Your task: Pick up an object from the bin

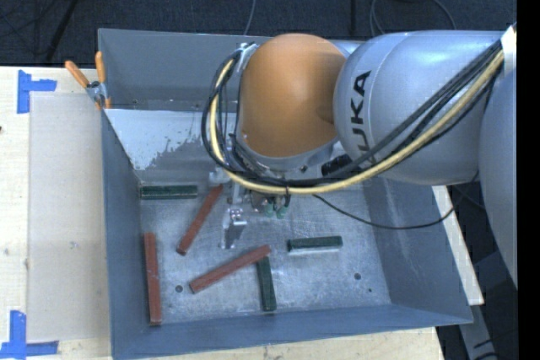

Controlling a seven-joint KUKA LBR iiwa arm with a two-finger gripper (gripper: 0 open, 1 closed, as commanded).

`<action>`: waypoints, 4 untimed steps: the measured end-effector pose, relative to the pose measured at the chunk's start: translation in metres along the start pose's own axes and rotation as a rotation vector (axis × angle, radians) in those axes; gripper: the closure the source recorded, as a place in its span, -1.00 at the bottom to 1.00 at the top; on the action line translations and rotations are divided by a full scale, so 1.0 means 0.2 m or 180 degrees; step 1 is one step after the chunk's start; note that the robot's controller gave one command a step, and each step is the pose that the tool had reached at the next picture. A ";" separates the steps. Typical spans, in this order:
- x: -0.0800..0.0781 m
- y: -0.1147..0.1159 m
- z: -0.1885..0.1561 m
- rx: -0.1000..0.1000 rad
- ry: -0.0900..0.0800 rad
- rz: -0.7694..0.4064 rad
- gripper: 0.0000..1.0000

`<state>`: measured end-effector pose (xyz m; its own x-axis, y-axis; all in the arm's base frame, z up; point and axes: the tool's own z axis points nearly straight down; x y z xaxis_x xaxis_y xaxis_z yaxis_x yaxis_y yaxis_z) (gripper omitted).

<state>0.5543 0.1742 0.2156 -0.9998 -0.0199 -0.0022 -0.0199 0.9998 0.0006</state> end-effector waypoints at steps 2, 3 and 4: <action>0.13 -0.06 0.60 0.0002 0.0014 -0.0131 1.00; 0.13 -0.06 0.60 0.0001 0.0013 -0.0126 -1.00; 0.13 -0.06 0.60 0.0001 0.0014 -0.0124 -1.00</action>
Offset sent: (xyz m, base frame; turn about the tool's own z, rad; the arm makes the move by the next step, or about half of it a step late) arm -0.0250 -0.0115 -0.1184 -0.0425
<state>0.5291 0.1624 0.0963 -0.9983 -0.0589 0.0021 -0.0589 0.9983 0.0002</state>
